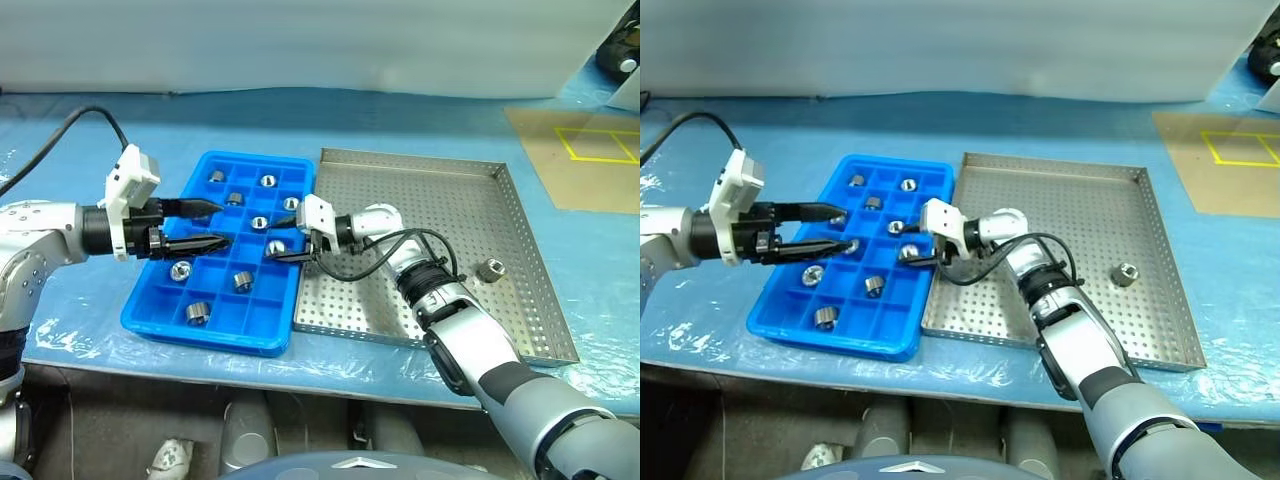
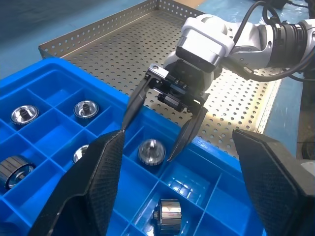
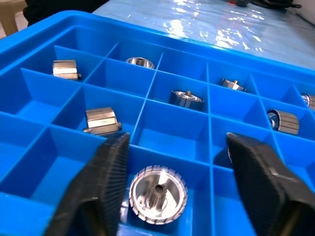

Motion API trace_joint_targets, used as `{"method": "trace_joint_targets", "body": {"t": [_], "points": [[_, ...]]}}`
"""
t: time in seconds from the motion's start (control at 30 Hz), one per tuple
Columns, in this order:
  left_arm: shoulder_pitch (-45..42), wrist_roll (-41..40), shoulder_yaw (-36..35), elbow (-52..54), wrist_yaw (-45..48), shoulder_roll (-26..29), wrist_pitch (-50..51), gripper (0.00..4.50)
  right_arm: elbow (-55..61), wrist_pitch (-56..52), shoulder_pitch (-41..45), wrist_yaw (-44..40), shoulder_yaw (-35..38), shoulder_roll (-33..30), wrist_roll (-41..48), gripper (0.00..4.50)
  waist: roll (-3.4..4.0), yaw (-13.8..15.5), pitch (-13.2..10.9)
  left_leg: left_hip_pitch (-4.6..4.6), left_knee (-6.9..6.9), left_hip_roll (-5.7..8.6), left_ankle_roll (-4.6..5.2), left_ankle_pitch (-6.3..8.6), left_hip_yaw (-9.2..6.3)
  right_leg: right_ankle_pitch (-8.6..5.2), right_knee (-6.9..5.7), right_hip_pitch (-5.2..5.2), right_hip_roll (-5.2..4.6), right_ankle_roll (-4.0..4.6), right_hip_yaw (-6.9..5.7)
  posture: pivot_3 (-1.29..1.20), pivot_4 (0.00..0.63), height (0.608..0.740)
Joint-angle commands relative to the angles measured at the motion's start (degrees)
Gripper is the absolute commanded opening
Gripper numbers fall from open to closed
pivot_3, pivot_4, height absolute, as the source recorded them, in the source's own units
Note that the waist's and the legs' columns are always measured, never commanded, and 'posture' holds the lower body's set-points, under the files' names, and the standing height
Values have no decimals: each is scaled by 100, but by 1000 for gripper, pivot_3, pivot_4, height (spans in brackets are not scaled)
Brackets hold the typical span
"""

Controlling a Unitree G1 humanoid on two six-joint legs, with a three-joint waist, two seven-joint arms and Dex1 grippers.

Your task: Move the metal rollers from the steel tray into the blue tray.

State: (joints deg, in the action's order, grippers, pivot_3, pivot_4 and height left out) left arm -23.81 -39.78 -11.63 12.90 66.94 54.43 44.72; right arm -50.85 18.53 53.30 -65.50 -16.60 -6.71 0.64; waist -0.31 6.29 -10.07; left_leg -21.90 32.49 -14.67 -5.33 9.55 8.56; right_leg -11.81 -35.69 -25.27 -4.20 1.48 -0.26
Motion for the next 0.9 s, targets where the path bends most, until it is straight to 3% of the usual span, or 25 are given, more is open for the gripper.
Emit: {"method": "trace_joint_targets", "body": {"t": [0.03,0.23,0.47,0.9], "points": [[-200,33,49,-85,98,79,-159,3705,65,119,13,47,27,-93,-111,3939,0,-4,0,0,0,0,0,0,0,0,0,0,0,0,0,166,150,740],[-709,150,456,-449,268,-125,-366,3705,477,40,-85,120,192,-411,-32,3939,0,10,0,-2,9,2,0,0,0,0,-3,5,-2,0,0,104,150,740],[-1556,504,1116,-1253,676,-654,-816,3705,1240,-381,-330,413,676,-1419,87,3939,-1,-85,0,-3,25,2,0,0,1,2,-5,7,1,-2,7,-48,150,740],[-3156,1424,2158,-3323,1683,-2252,-2015,3705,2594,-1460,-2268,721,1939,-3653,401,3939,-2,-359,1,-1,32,24,23,12,10,6,6,12,11,-10,37,-302,150,740]]}}
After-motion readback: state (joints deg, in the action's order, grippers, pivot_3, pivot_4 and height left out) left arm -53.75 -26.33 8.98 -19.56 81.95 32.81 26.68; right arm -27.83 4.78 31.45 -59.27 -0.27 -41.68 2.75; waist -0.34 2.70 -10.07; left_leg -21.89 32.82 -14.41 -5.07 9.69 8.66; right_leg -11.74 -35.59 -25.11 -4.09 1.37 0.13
